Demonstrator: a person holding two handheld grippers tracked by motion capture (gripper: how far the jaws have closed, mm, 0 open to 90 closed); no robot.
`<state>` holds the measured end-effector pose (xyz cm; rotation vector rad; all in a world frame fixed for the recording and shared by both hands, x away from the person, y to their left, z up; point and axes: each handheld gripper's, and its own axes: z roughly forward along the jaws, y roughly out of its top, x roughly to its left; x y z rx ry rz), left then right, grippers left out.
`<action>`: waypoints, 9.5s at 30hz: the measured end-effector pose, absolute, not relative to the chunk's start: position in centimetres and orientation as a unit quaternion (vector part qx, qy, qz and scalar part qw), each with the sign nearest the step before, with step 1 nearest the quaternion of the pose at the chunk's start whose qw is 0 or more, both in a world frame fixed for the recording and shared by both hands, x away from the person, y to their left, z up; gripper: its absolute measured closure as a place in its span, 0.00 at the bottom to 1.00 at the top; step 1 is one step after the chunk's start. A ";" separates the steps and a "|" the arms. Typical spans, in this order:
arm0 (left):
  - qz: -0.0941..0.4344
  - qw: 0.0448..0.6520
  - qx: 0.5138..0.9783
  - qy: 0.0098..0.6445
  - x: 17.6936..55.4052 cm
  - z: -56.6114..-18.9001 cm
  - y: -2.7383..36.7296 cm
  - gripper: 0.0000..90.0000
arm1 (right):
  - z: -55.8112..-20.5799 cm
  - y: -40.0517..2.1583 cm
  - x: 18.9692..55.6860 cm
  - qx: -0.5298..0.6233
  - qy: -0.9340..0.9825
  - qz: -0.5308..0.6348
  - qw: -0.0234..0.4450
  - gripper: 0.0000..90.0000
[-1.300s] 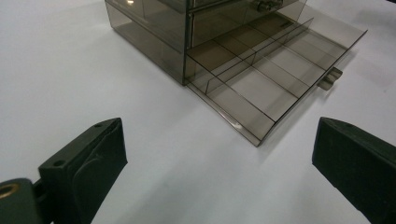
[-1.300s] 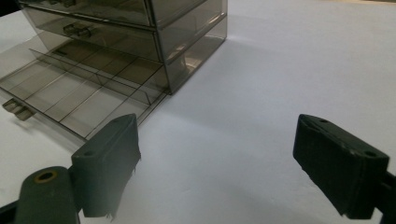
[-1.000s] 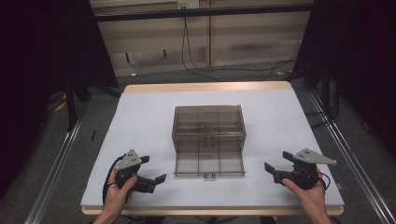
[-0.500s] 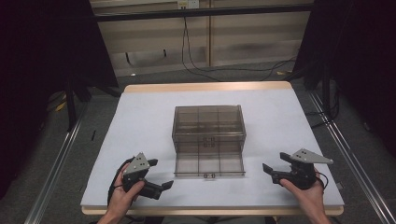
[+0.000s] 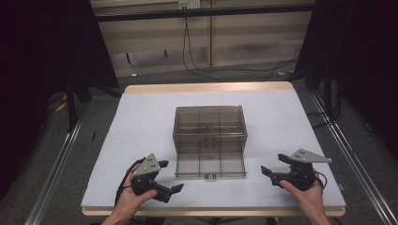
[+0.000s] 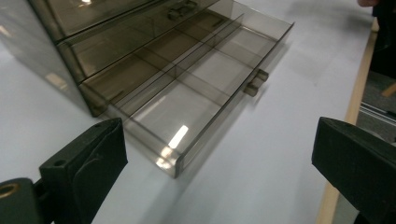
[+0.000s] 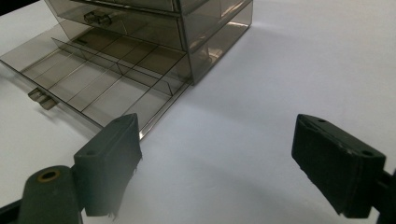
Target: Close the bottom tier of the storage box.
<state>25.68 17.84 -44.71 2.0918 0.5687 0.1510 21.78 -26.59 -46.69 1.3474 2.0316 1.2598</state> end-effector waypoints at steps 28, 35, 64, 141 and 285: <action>0.036 0.474 0.855 0.206 26.6 -44.0 13.4 0.33 | -46.7 -26.5 21.8 0.485 0.724 0.453 0.189 0.15; 0.031 0.450 0.869 0.202 26.9 -43.9 12.3 0.50 | -46.7 -26.4 21.9 0.483 0.727 0.453 0.184 0.15; -0.013 0.437 0.890 0.133 27.7 -44.8 8.4 1.00 | -46.8 -26.4 22.1 0.482 0.726 0.457 0.177 0.13; -0.017 0.415 0.893 0.170 29.5 -47.2 7.4 1.00 | -46.9 -26.0 22.2 0.468 0.740 0.457 0.157 0.14; 0.017 0.436 0.861 0.264 33.6 -48.2 9.6 1.00 | -46.9 -25.9 22.5 0.463 0.746 0.457 0.144 0.13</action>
